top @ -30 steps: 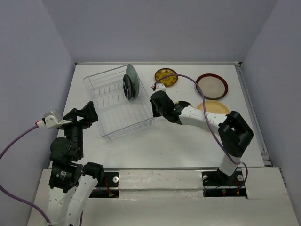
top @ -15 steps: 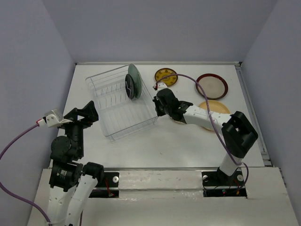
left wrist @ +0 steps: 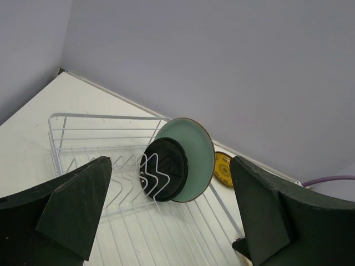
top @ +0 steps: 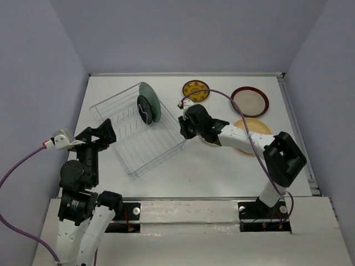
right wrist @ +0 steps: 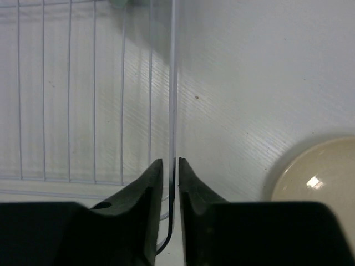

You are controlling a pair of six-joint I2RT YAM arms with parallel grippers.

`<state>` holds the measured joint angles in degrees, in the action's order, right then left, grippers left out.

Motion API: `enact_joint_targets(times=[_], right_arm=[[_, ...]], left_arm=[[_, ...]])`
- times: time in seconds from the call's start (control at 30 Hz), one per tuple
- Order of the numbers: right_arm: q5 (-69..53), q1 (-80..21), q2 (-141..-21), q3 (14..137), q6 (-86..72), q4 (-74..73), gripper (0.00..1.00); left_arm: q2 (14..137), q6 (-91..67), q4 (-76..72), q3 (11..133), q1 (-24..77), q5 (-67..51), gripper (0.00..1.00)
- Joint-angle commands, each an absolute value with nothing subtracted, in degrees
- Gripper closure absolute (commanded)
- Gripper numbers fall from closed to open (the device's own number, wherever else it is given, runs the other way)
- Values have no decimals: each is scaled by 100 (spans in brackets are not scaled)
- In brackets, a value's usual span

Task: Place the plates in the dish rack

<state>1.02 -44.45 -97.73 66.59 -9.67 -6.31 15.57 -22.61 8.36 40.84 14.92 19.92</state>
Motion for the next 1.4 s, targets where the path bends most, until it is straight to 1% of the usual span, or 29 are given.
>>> enact_joint_targets(times=[0.0, 0.03, 0.07, 0.13, 0.17, 0.33, 0.43, 0.5, 0.6, 0.63, 0.73, 0.97, 1.17, 1.33, 1.37], right_arm=[[322, -4579, -9624, 6828, -1036, -351, 64], [412, -4579, -9607, 6864, -1081, -386, 57], [483, -4527, -9572, 6890, -1125, -395, 44], [554, -4457, -9423, 6943, -1300, -422, 37], [467, -4352, -9352, 6952, -1362, -413, 35], [-235, -3675, -8965, 6935, -1801, -141, 35], [-658, -3034, -8947, 6856, -2318, 217, 35], [-642, -2533, -9166, 6934, -2618, 299, 36], [-501, -2084, -9675, 7189, -3215, 325, 41], [-501, -1813, -9825, 7268, -3495, 395, 42], [-589, -1434, -10466, 7654, -4023, 562, 42], [-352, -1266, -11968, 8787, -4656, 554, 40], [-615, -1213, -13007, 9518, -5167, 510, 40], [-729, -1213, -13578, 9896, -5545, 448, 44], [-773, -1213, -13657, 9949, -5615, 448, 49]], left_arm=[[1591, -2206, 483, 4069, 1485, 1978, 1], [1591, -2206, 492, 4069, 1485, 1986, 1], [1591, -2197, 483, 4069, 1485, 1978, 1], [1582, -2197, 492, 4069, 1485, 1986, 1], [1582, -2197, 483, 4069, 1485, 1978, 1], [1538, -2188, 501, 4069, 1485, 1960, 1], [1529, -2180, 492, 4061, 1494, 1942, 1], [1521, -2180, 501, 4061, 1503, 1925, 1], [1512, -2171, 501, 4052, 1538, 1890, 1], [1512, -2171, 492, 4052, 1547, 1872, 1], [1520, -2162, 492, 4052, 1564, 1828, 1], [1599, -2153, 483, 4052, 1643, 1767, 1], [1617, -2153, 492, 4052, 1687, 1758, 1], [1608, -2136, 483, 4060, 1714, 1767, 1], [1608, -2136, 483, 4061, 1714, 1767, 1]])
